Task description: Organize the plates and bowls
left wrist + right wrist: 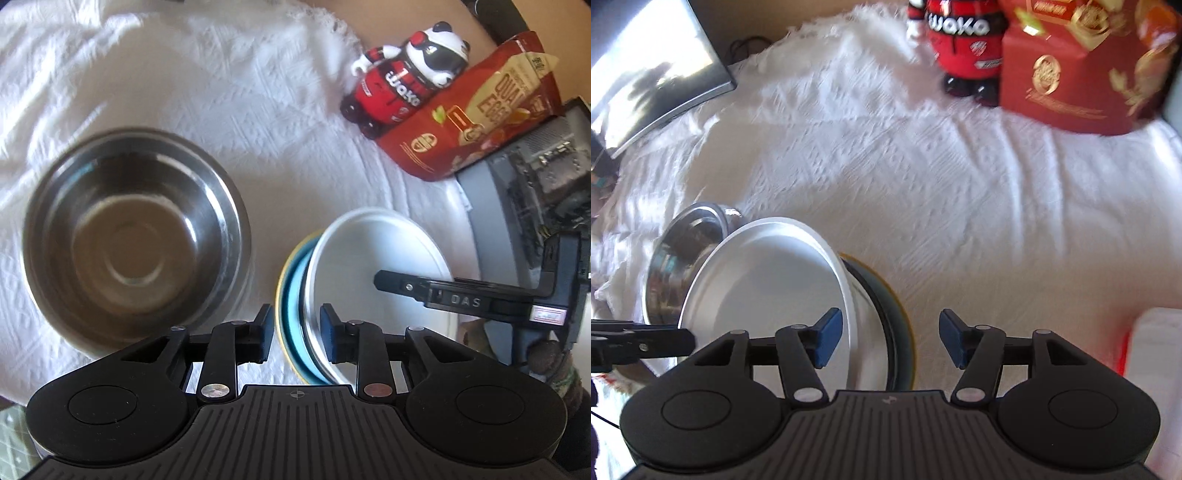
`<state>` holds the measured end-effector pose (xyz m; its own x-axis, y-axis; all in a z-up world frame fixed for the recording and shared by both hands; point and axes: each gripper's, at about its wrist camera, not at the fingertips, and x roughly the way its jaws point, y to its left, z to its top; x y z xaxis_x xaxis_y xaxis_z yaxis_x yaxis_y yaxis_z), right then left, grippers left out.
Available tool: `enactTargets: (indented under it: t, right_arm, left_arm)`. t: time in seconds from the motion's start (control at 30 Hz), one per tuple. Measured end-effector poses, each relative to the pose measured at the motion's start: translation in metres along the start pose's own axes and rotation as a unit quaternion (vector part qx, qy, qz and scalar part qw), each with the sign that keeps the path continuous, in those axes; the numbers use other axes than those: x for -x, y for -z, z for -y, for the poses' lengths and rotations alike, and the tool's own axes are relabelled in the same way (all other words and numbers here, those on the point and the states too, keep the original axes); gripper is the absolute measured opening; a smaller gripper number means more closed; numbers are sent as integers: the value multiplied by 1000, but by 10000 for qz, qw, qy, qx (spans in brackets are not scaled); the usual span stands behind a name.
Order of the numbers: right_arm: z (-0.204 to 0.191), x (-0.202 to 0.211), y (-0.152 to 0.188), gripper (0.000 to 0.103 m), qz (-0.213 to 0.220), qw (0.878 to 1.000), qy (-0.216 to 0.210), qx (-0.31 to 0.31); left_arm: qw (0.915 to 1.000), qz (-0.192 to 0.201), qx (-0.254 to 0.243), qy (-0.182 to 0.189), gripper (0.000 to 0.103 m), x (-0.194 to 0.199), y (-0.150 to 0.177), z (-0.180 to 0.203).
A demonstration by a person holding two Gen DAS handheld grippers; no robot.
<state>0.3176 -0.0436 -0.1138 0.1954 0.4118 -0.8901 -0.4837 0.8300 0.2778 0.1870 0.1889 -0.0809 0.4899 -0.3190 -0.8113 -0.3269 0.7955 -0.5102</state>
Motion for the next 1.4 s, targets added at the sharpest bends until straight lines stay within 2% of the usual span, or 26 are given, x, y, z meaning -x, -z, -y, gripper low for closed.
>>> enactTargets:
  t: [0.17, 0.3, 0.43, 0.53, 0.7, 0.83, 0.97, 1.1, 1.2, 1.23, 1.27, 1.4]
  right_arm:
    - [3, -3, -8, 61, -10, 9987, -449, 232]
    - [7, -19, -8, 61, -288, 9969, -663, 304]
    - [12, -36, -2, 61, -608, 9930, -973, 269]
    - [15, -41, -3, 64, -624, 9910, -1156, 273]
    - [17, -42, -7, 65, -546, 9915, -1144, 278]
    - [17, -39, -1, 65, -504, 9927, -1075, 200]
    - [14, -33, 8, 65, -460, 9942, -977, -2]
    - [13, -31, 14, 65, -339, 9950, -906, -231]
    - [15, -31, 17, 65, -317, 9949, -860, -426]
    - [16, -31, 19, 65, -310, 9948, -848, -464]
    - [16, -31, 20, 65, -314, 9948, -837, -490]
    - [15, -32, 26, 65, -356, 9944, -871, -481]
  left_arm:
    - [10000, -33, 76, 8, 29, -1, 0, 7]
    - [9993, -132, 228, -271, 30, -7, 9, 9]
    - [9982, -65, 469, -370, 32, -5, 20, 13]
    - [9963, 88, 705, -482, 37, -3, 26, 13]
    - [9940, 155, 821, -712, 54, -9, 32, 12]
    - [9950, 110, 653, -749, 55, -15, 29, 11]
    - [9960, 51, 612, -652, 55, -20, 29, 7]
    - [9974, -9, 608, -395, 50, -30, 31, 6]
    - [9976, -133, 682, -18, 50, -40, 31, 8]
    - [9972, -198, 714, 104, 53, -43, 31, 8]
    - [9972, -247, 690, 128, 56, -46, 30, 10]
    - [9982, -303, 521, 8, 56, -51, 30, 19]
